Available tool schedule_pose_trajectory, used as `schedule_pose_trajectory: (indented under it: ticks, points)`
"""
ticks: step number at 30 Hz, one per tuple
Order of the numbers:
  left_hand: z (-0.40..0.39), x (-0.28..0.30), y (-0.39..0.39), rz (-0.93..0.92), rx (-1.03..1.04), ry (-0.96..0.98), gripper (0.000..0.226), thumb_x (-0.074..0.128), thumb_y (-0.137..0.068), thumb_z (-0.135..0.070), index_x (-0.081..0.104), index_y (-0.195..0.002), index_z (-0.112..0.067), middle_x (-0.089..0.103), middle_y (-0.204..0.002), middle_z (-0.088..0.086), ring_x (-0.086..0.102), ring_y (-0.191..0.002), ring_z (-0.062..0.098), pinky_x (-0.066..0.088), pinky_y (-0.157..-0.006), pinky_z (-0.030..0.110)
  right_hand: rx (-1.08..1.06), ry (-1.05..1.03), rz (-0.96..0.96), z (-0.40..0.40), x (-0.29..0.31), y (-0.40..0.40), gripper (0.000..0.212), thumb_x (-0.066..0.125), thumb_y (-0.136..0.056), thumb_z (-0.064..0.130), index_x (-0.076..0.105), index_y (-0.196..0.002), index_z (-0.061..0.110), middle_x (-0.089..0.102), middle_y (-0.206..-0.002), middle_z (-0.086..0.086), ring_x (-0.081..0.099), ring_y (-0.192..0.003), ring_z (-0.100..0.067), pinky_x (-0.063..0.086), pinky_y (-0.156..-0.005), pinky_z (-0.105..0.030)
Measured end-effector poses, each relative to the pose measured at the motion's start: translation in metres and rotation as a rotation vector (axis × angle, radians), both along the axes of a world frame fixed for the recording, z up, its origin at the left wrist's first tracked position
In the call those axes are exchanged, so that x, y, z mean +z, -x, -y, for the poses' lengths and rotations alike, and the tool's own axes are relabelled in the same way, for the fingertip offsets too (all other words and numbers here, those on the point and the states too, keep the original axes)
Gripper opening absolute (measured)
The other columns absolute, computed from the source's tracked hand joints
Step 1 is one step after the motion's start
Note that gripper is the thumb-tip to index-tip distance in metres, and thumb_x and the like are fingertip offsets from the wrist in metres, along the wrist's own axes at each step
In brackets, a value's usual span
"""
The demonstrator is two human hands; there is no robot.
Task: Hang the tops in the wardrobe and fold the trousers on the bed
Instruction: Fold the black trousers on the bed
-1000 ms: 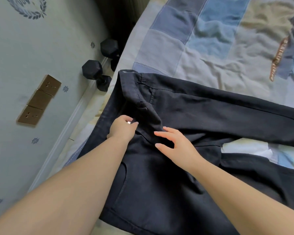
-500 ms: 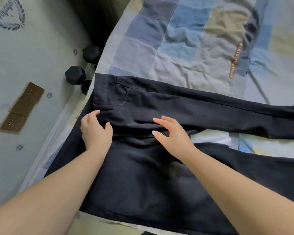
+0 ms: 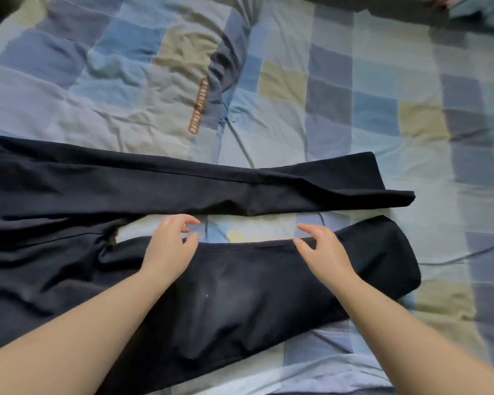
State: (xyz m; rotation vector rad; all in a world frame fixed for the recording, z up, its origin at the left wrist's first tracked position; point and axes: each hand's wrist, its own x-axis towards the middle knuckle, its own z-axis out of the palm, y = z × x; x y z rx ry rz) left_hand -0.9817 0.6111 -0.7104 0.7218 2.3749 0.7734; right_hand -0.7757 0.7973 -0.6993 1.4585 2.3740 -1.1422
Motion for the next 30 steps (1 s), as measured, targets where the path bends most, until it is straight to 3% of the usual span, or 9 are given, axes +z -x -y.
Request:
schedule_pose_trajectory:
  ticks: [4, 8, 12, 15, 17, 20, 22, 25, 30]
  points:
    - [-0.092, -0.016, -0.086, 0.083, -0.106, -0.022, 0.02, 0.054, -0.091, -0.014, 0.056, -0.102, -0.03, 0.054, -0.113, -0.008, 0.052, -0.097, 0.002, 0.036, -0.082, 0.021, -0.055, -0.13, 0.072, -0.083, -0.015, -0.087, 0.042, 0.056, -0.092, 0.029, 0.051, -0.133, 0.023, 0.042, -0.143, 0.0, 0.038, -0.132, -0.017, 0.035, -0.106, -0.034]
    - [-0.17, -0.032, -0.147, 0.136, -0.183, -0.038, 0.018, 0.054, -0.092, -0.017, 0.057, -0.107, -0.028, 0.054, -0.114, -0.008, 0.052, -0.1, 0.002, 0.035, -0.085, 0.02, -0.053, -0.271, 0.209, -0.161, -0.032, -0.137, 0.046, 0.053, -0.092, 0.027, 0.047, -0.137, 0.02, 0.021, -0.155, -0.003, 0.025, -0.139, -0.024, 0.03, -0.109, -0.04]
    - [-0.227, -0.043, -0.193, 0.142, -0.234, -0.054, 0.018, 0.055, -0.092, -0.02, 0.057, -0.106, -0.032, 0.055, -0.112, -0.012, 0.051, -0.104, 0.0, 0.036, -0.088, 0.02, 0.18, -0.487, 0.311, -0.227, -0.052, -0.157, 0.028, 0.051, -0.091, 0.021, 0.06, -0.118, 0.021, 0.005, -0.16, -0.004, 0.007, -0.146, -0.022, 0.019, -0.113, -0.039]
    - [-0.249, -0.048, -0.212, 0.103, -0.299, -0.064, 0.019, 0.055, -0.092, -0.02, 0.055, -0.1, -0.037, 0.05, -0.112, -0.017, 0.047, -0.108, -0.001, 0.031, -0.088, 0.015, 0.39, -0.528, 0.371, -0.253, -0.068, -0.156, 0.026, 0.05, -0.091, 0.019, 0.064, -0.112, 0.023, 0.01, -0.159, -0.005, 0.006, -0.146, -0.023, 0.013, -0.115, -0.043]
    - [-0.262, -0.048, -0.215, 0.014, -0.365, -0.071, 0.019, 0.058, -0.09, -0.017, 0.06, -0.102, -0.032, 0.049, -0.113, -0.017, 0.044, -0.114, 0.002, 0.027, -0.091, 0.013, 0.468, -0.544, 0.406, -0.26, -0.075, -0.153, 0.026, 0.051, -0.091, 0.02, 0.065, -0.113, 0.025, 0.031, -0.15, -0.003, 0.022, -0.14, -0.023, 0.01, -0.116, -0.046]
    - [-0.283, -0.041, -0.209, -0.163, -0.393, -0.109, 0.021, 0.063, -0.086, -0.013, 0.066, -0.104, -0.022, 0.052, -0.122, -0.01, 0.043, -0.121, 0.011, 0.031, -0.098, 0.023, 0.391, -0.565, 0.175, -0.258, -0.07, -0.15, 0.028, 0.055, -0.091, 0.017, 0.064, -0.117, 0.023, 0.052, -0.122, 0.002, 0.051, -0.112, -0.02, 0.015, -0.113, -0.042]
    - [-0.297, -0.032, -0.206, -0.254, -0.417, -0.145, 0.02, 0.066, -0.085, -0.015, 0.066, -0.104, -0.021, 0.051, -0.13, -0.006, 0.04, -0.127, 0.014, 0.031, -0.105, 0.032, 0.3, -0.559, -0.09, -0.252, -0.054, -0.151, 0.022, 0.059, -0.089, 0.011, 0.065, -0.108, 0.019, 0.056, -0.109, 0.001, 0.057, -0.095, -0.023, 0.036, -0.092, -0.033]
    - [-0.316, -0.015, -0.211, -0.315, -0.497, -0.207, 0.02, 0.073, -0.081, -0.024, 0.059, -0.096, -0.021, 0.054, -0.128, -0.005, 0.044, -0.125, 0.015, 0.031, -0.108, 0.037, 0.261, -0.505, -0.334, -0.243, -0.021, -0.158, 0.02, 0.066, -0.083, 0.008, 0.062, -0.101, 0.016, 0.059, -0.097, 0.004, 0.058, -0.083, -0.018, 0.042, -0.069, -0.025]
    - [-0.341, 0.03, -0.224, -0.286, -0.561, -0.288, 0.036, 0.074, -0.079, -0.03, 0.039, -0.086, -0.026, 0.047, -0.075, -0.015, 0.052, -0.075, 0.019, 0.041, -0.066, 0.031, 0.064, -0.423, -0.574, -0.241, 0.03, -0.167, 0.032, 0.074, -0.079, 0.019, 0.061, -0.108, 0.022, 0.067, -0.088, 0.005, 0.063, -0.078, -0.014, 0.049, -0.072, -0.027]
